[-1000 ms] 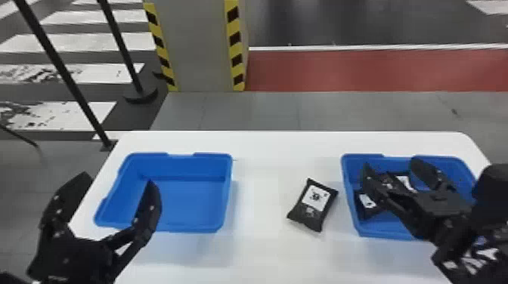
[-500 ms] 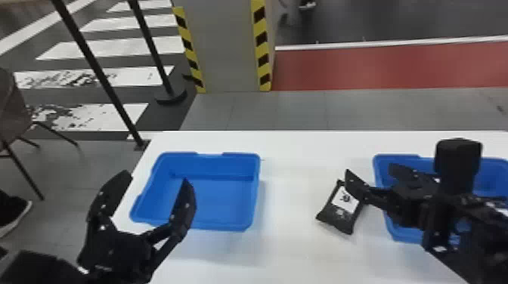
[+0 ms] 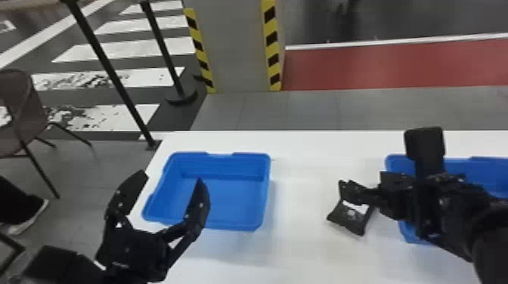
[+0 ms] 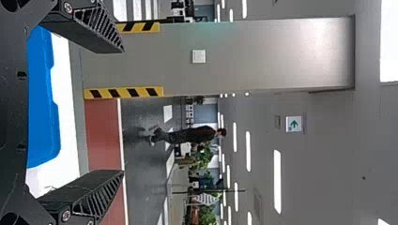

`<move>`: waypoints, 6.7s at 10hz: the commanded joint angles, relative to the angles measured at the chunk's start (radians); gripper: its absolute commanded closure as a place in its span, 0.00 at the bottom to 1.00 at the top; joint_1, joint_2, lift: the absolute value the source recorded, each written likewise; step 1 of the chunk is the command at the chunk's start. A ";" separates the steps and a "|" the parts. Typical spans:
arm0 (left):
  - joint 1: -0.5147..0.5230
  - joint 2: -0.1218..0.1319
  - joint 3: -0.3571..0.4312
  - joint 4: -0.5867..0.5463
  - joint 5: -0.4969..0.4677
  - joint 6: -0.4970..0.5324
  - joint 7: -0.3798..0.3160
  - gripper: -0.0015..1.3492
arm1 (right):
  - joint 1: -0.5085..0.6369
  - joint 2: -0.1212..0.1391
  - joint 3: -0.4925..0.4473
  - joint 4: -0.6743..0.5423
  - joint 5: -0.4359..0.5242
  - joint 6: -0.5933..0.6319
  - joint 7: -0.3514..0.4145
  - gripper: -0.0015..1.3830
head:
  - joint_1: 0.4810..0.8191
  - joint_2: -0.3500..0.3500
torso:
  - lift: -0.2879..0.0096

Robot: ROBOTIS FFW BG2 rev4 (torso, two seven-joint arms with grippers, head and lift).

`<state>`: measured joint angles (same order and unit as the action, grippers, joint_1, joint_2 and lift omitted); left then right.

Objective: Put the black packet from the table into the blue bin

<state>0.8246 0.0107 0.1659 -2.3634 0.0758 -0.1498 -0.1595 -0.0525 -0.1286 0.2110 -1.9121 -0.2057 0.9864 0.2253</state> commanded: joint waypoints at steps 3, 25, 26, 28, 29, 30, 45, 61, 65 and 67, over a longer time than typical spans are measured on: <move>-0.007 0.002 -0.006 0.004 0.000 0.007 0.000 0.08 | -0.161 -0.025 0.104 0.183 -0.016 0.020 0.040 0.08 | 0.63 0.87 | 0.60; -0.047 0.009 -0.026 0.035 0.012 0.022 0.002 0.08 | -0.492 -0.042 0.345 0.721 -0.036 0.067 0.111 0.47 | 0.63 0.81 | 0.60; -0.049 0.009 -0.026 0.038 0.014 0.020 0.003 0.08 | -0.502 -0.042 0.359 0.743 -0.044 0.067 0.112 0.48 | 0.63 0.81 | 0.60; -0.042 0.012 -0.024 0.038 0.026 0.005 0.006 0.08 | -0.485 -0.043 0.361 0.723 -0.071 0.022 0.115 0.79 | 0.63 0.81 | 0.60; -0.037 0.017 -0.024 0.038 0.030 0.000 0.008 0.08 | -0.473 -0.043 0.359 0.694 -0.095 -0.007 0.117 0.81 | 0.63 0.82 | 0.60; -0.032 0.018 -0.026 0.038 0.032 -0.005 0.008 0.08 | -0.458 -0.043 0.349 0.647 -0.113 -0.014 0.117 0.81 | 0.63 0.85 | 0.60; -0.005 0.020 -0.026 0.035 0.054 -0.025 0.011 0.08 | 0.133 -0.046 -0.482 0.024 0.126 -0.216 0.173 0.00 | 0.63 0.36 | 0.60; 0.002 0.015 -0.018 0.033 0.034 -0.044 0.011 0.08 | 0.887 0.099 -0.432 -0.462 0.010 -0.977 0.112 0.07 | 0.63 0.53 | 0.60; 0.000 0.015 -0.020 0.033 0.032 -0.034 0.011 0.08 | 0.926 0.106 -0.432 -0.462 -0.014 -1.011 0.111 0.10 | 0.63 0.52 | 0.60; 0.002 0.015 -0.022 0.031 0.034 -0.034 0.011 0.08 | 0.921 0.106 -0.430 -0.453 -0.022 -1.011 0.108 0.11 | 0.63 0.52 | 0.60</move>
<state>0.8249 0.0261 0.1451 -2.3307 0.1088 -0.1842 -0.1487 0.8700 -0.0230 -0.2199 -2.3671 -0.2260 -0.0247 0.3328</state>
